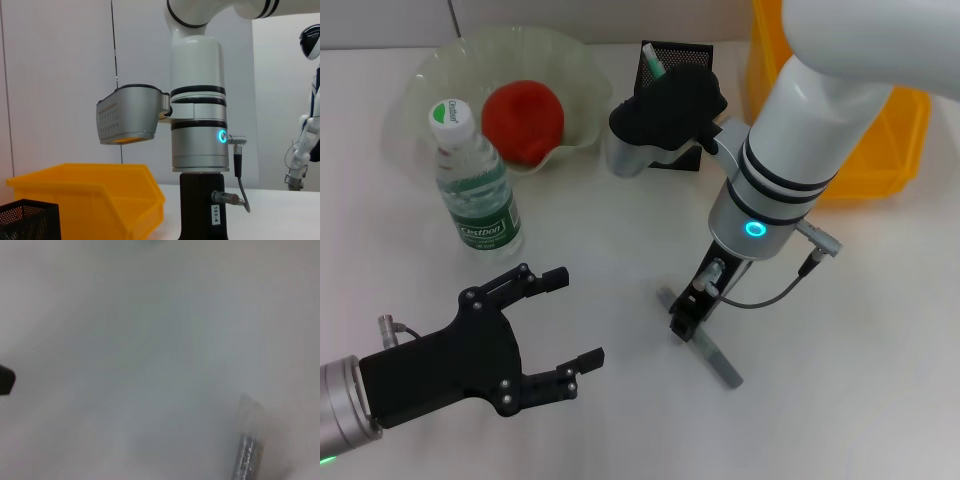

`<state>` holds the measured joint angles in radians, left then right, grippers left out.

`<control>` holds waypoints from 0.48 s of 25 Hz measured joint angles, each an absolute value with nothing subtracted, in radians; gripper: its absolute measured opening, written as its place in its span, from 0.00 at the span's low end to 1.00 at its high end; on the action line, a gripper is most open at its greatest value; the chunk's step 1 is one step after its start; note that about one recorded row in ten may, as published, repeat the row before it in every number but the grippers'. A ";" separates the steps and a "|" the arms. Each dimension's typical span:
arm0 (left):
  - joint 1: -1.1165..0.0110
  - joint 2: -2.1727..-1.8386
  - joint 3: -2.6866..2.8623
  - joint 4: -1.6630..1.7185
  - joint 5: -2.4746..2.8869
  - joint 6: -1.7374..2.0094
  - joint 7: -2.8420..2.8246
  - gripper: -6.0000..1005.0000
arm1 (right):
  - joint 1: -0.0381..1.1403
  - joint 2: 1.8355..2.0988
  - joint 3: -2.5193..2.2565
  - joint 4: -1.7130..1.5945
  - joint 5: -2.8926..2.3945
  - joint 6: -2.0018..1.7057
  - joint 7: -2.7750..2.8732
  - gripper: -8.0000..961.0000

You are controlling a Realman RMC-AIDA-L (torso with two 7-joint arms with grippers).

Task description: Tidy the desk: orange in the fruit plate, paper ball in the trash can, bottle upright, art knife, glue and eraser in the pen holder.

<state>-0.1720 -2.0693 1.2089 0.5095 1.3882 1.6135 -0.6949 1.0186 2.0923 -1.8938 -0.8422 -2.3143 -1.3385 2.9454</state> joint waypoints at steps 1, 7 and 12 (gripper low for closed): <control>-0.172 -2.069 1.209 0.509 1.388 1.614 -0.695 0.86 | 1.019 2.092 -1.894 -0.843 -2.314 -1.342 2.944 0.33; -0.172 -2.069 1.210 0.509 1.388 1.614 -0.695 0.86 | 1.018 2.092 -1.899 -0.848 -2.316 -1.350 2.931 0.26; -0.173 -2.071 1.210 0.509 1.388 1.612 -0.695 0.86 | 1.014 2.092 -1.922 -0.866 -2.318 -1.351 2.930 0.15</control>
